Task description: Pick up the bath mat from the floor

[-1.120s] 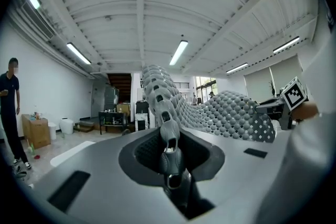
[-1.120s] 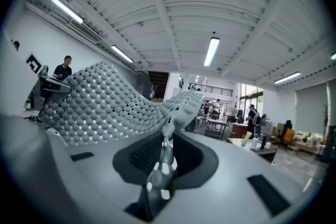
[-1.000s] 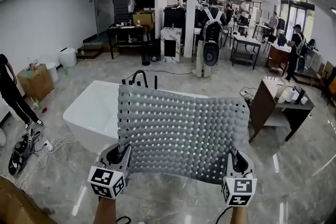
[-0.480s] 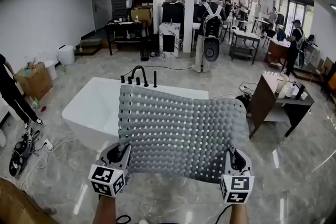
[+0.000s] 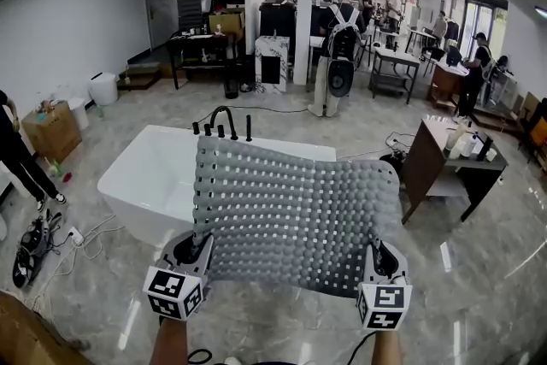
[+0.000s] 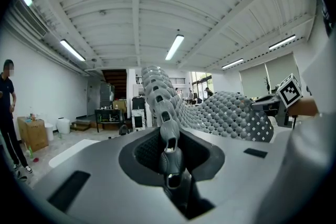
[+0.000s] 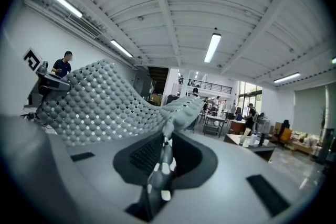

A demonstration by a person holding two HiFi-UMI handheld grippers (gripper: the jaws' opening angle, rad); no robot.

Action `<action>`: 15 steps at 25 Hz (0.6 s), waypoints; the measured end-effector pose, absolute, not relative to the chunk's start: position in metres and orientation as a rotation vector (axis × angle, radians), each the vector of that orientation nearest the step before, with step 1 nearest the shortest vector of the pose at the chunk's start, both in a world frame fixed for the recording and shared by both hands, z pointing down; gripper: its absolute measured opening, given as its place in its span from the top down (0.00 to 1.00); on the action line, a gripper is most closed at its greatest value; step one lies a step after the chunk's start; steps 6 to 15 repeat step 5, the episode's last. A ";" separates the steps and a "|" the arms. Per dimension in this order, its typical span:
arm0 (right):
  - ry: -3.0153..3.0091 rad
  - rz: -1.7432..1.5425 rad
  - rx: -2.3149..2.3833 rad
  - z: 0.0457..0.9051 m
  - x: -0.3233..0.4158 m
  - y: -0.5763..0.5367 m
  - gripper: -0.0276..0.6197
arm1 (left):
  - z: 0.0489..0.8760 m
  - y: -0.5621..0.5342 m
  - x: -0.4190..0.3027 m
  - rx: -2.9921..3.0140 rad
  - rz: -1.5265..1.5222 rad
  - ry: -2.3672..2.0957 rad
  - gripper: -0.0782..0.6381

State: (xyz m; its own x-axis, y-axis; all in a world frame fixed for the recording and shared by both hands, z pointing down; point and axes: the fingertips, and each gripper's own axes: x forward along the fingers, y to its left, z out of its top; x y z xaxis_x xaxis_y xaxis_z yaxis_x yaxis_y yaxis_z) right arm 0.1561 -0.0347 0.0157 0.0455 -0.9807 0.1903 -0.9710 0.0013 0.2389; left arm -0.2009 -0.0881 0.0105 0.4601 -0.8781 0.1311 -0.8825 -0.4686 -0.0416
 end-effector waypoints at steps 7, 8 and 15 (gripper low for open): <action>-1.976 -0.040 2.026 0.013 0.160 -0.033 0.85 | 0.008 -0.085 -0.199 2.654 0.206 -1.610 0.79; -1.976 -0.040 2.026 0.013 0.160 -0.033 0.85 | 0.008 -0.085 -0.199 2.654 0.206 -1.610 0.79; -1.976 -0.040 2.026 0.013 0.160 -0.033 0.85 | 0.008 -0.085 -0.199 2.654 0.206 -1.610 0.79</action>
